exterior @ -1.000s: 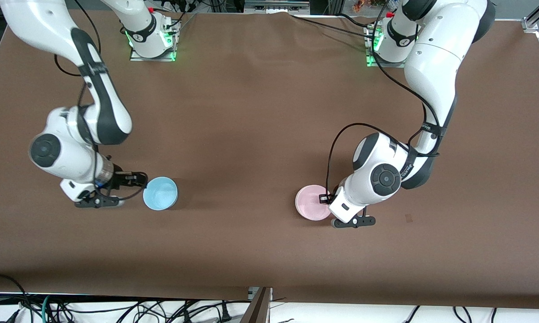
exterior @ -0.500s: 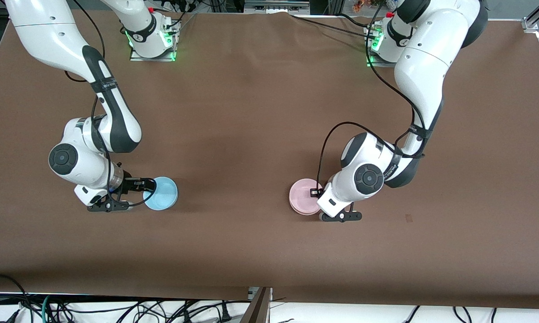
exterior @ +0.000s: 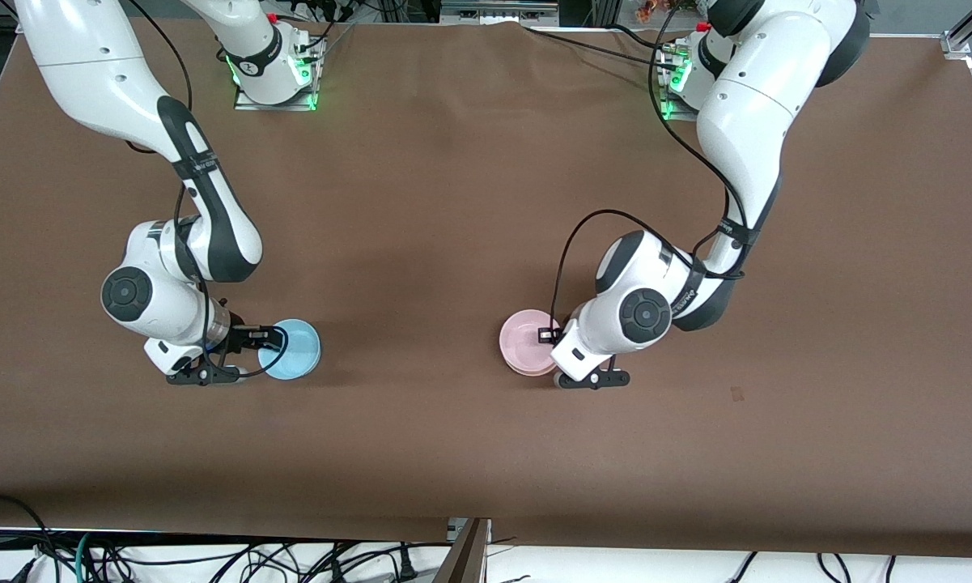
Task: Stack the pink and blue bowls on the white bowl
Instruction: 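Lower the pink bowl onto the white bowl while the right gripper grasps the blue bowl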
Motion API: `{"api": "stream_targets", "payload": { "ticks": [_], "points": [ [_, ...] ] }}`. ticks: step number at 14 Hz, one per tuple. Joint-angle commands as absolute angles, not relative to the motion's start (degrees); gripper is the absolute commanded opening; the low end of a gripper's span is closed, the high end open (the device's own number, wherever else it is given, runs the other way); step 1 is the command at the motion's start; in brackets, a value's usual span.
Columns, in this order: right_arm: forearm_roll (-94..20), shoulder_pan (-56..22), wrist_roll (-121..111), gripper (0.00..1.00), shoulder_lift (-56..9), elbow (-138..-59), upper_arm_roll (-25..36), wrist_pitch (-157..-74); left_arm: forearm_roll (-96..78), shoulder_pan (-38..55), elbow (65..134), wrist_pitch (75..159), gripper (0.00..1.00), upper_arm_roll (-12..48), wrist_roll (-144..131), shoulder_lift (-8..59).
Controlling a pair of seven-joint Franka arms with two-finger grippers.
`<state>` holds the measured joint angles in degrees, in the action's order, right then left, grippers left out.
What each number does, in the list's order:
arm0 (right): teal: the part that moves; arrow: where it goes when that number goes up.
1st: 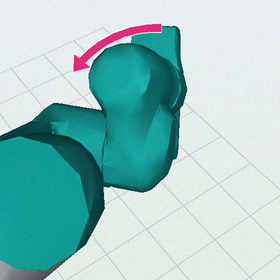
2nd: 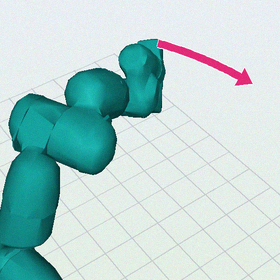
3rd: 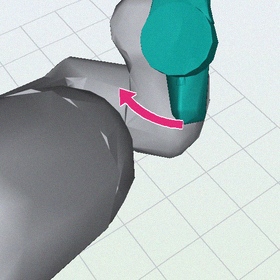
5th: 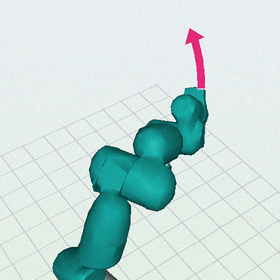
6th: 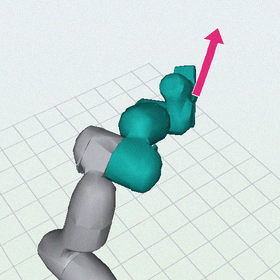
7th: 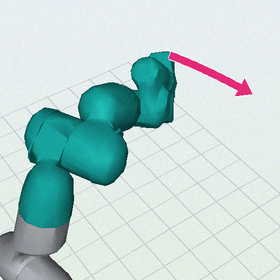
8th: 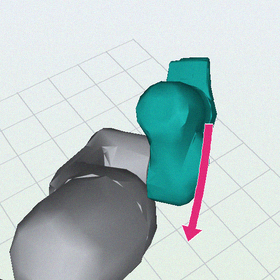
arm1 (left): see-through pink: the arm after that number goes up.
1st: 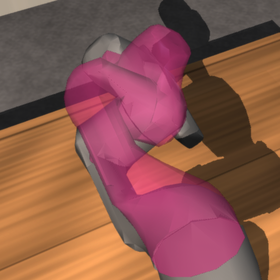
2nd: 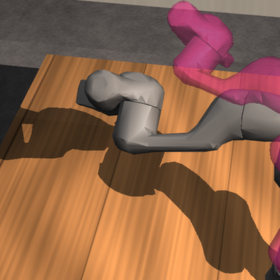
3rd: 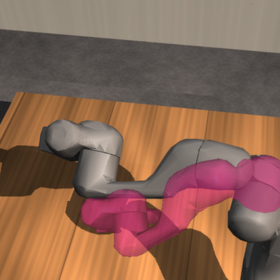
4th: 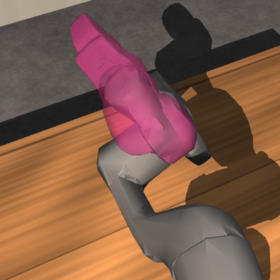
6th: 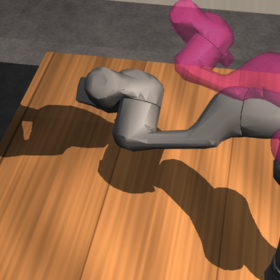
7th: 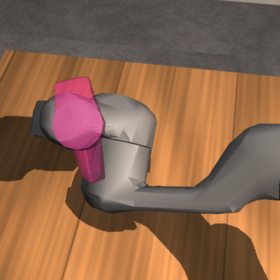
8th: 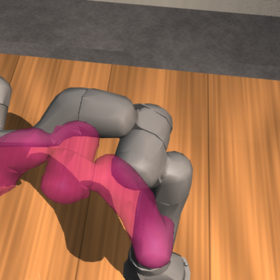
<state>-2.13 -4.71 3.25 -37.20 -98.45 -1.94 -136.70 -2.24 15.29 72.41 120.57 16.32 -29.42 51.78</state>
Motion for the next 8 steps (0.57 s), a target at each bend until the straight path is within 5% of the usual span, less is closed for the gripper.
{"api": "stream_targets", "payload": {
  "ticks": [1, 8],
  "points": [
    [-3.08, -4.92, 4.92, 0.52, -38.32, -97.21, -2.02, -137.37, -3.08, 15.64, 73.21, 119.79, 1.00, 15.82, -30.50, 50.36],
    [-3.08, -5.01, 5.98, 0.12, -38.06, -97.21, -2.29, -137.02, -2.37, 11.35, 72.42, 104.44, 1.00, 15.03, -29.89, 40.79]
  ]
}}
